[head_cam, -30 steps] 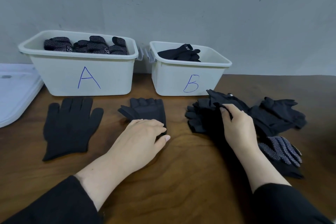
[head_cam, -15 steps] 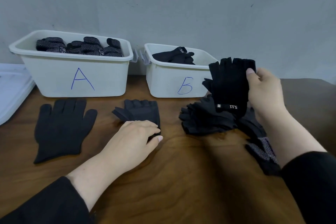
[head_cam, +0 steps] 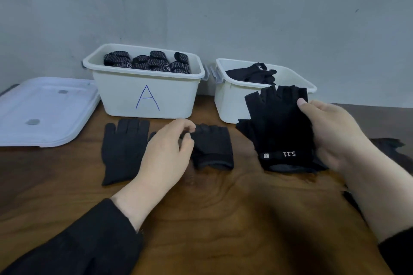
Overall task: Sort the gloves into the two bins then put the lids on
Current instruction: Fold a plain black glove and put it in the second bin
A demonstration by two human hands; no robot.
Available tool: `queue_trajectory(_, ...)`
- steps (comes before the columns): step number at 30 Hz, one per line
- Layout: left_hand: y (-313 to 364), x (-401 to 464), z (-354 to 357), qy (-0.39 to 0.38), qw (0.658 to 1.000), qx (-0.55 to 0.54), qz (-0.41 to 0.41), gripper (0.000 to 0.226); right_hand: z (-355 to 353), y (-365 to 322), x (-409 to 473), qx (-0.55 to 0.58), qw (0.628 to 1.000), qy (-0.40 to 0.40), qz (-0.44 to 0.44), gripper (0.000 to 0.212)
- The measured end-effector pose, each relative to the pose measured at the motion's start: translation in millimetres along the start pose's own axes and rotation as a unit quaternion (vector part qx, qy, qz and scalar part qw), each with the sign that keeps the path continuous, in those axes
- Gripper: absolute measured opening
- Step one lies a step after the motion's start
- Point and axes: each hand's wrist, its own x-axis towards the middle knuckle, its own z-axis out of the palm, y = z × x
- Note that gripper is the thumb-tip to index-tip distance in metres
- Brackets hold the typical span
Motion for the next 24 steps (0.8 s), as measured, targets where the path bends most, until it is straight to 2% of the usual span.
queue_trajectory(3,-10,2,-10,0.051,0.994,-0.068,-0.068,0.019,27,4,1,0.045,0.998,-0.032,0.026,0.03)
queue_trajectory(8,-18,1,-17,0.079,0.99,-0.089,-0.075,0.022,68,12,26,0.14,0.984,-0.072,0.085,0.033)
queue_trajectory(9,-18,1,-16,0.077,0.991,-0.087,-0.074,0.022,75,17,31,0.132,0.984,-0.076,0.087,0.032)
queue_trajectory(10,-19,1,-16,0.071,0.992,-0.081,-0.07,0.022,80,26,36,0.088,0.99,-0.071,0.083,0.032)
queue_trajectory(12,-21,1,-14,0.048,0.996,-0.051,-0.052,0.021,87,46,40,-0.09,0.993,-0.053,0.047,0.033)
queue_trajectory(14,-24,2,-12,0.01,1.0,-0.013,-0.025,0.02,87,69,39,-0.279,0.959,-0.039,0.002,0.033)
queue_trajectory(15,-25,3,-10,-0.013,1.0,0.002,-0.01,0.021,85,78,35,-0.332,0.943,-0.035,-0.008,0.033)
queue_trajectory(17,-26,4,-6,-0.061,0.997,0.024,0.03,0.023,82,87,22,-0.338,0.941,-0.024,-0.016,0.036)
queue_trajectory(21,-21,3,2,-0.171,0.974,0.119,0.09,0.044,79,96,2,-0.356,0.932,-0.018,-0.072,0.028)
queue_trajectory(24,-22,4,8,-0.213,0.956,0.167,0.115,0.051,81,96,0,-0.363,0.928,-0.024,-0.081,0.026)
